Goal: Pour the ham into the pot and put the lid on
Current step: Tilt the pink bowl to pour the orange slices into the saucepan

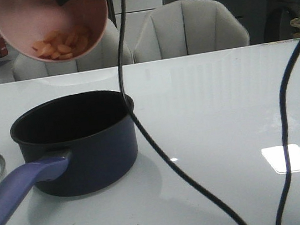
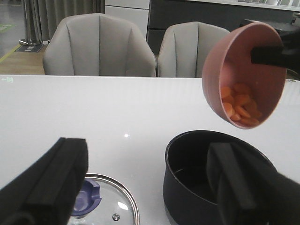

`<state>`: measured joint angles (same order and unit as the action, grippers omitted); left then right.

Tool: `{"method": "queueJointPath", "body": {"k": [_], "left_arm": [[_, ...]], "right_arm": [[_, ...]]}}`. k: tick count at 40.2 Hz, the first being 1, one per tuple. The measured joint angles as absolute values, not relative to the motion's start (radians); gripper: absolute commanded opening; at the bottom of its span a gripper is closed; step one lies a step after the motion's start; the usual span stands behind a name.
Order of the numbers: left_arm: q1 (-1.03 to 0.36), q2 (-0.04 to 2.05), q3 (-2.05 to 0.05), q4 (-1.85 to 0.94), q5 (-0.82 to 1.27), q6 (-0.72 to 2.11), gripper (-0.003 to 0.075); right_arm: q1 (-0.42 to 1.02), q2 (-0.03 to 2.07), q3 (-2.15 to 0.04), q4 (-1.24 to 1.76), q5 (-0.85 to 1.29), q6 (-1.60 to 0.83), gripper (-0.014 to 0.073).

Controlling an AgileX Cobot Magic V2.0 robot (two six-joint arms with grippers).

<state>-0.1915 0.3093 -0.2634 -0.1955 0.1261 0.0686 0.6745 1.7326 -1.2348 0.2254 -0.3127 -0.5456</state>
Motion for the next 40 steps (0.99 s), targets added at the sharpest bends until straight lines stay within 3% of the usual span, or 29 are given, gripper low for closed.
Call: {"method": "queueJointPath", "body": {"k": [22, 40], "left_arm": [[-0.191, 0.309, -0.263, -0.195, 0.126, 0.069, 0.0574], [-0.191, 0.309, -0.263, -0.195, 0.126, 0.069, 0.0574]], "right_arm": [[0.678, 1.857, -1.098, 0.084, -1.065, -0.600, 0.0139], [0.679, 1.947, -1.097, -0.016, -1.104, -0.640, 0.0139]]}}
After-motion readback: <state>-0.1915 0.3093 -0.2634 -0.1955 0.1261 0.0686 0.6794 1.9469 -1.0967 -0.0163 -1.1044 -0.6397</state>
